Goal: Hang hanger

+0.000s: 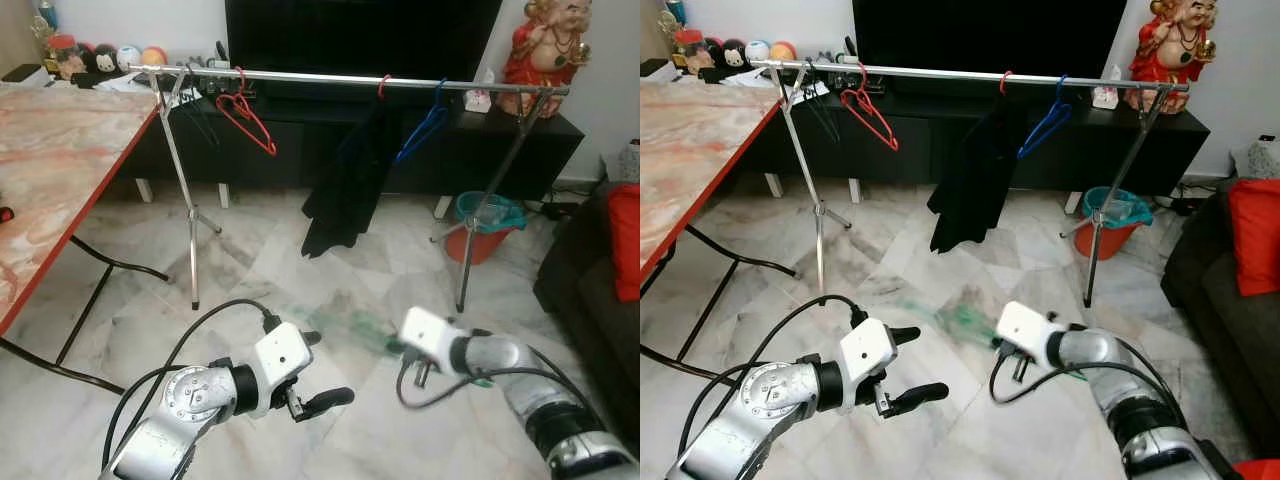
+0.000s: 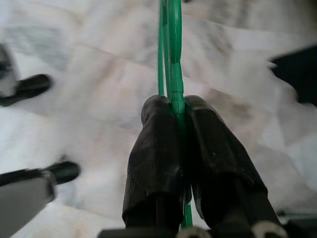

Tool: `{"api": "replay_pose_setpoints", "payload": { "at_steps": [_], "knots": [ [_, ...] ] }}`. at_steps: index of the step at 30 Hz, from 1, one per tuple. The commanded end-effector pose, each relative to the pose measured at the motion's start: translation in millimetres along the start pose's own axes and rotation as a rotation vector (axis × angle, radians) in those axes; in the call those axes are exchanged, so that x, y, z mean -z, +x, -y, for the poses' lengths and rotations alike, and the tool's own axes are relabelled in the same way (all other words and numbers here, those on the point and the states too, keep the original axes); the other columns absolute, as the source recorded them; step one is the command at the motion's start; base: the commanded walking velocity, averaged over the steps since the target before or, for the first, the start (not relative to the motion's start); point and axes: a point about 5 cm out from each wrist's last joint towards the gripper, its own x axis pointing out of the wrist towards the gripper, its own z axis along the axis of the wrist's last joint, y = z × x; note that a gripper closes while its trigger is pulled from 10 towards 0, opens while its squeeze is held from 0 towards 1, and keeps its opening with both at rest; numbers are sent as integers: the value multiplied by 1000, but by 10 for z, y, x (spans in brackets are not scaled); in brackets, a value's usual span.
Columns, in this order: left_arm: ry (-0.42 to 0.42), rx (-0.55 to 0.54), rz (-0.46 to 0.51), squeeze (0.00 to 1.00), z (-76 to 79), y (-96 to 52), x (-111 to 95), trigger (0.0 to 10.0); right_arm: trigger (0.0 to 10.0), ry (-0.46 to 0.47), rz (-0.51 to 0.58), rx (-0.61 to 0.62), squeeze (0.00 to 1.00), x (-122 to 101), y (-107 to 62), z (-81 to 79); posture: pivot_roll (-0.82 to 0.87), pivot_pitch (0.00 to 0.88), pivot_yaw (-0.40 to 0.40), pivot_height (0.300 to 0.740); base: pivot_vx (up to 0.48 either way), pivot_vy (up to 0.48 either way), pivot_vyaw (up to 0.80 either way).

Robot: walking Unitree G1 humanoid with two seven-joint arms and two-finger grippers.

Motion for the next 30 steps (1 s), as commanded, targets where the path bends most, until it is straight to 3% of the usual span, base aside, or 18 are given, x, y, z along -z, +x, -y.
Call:
{"api": "replay_pose_setpoints", "payload": {
  "at_steps": [1,7,15,30],
  "knots": [
    [25,42,-22,0,57,14,-34,10000,10000,-31,33,-18,0,-100,-19,11,63,0,-106,740,0,0,0],
    [23,84,-61,0,68,11,-21,10000,10000,-102,33,-55,0,-205,-35,-6,54,0,-91,740,0,0,0],
    [44,28,-100,0,-97,-25,1,10000,10000,-153,50,-86,0,-369,-123,-16,47,0,-78,740,0,0,0],
    [61,-14,-150,0,-196,-17,61,10000,10000,-168,69,-167,0,-483,-173,-157,42,16,-87,740,0,0,0]
  ]
}}
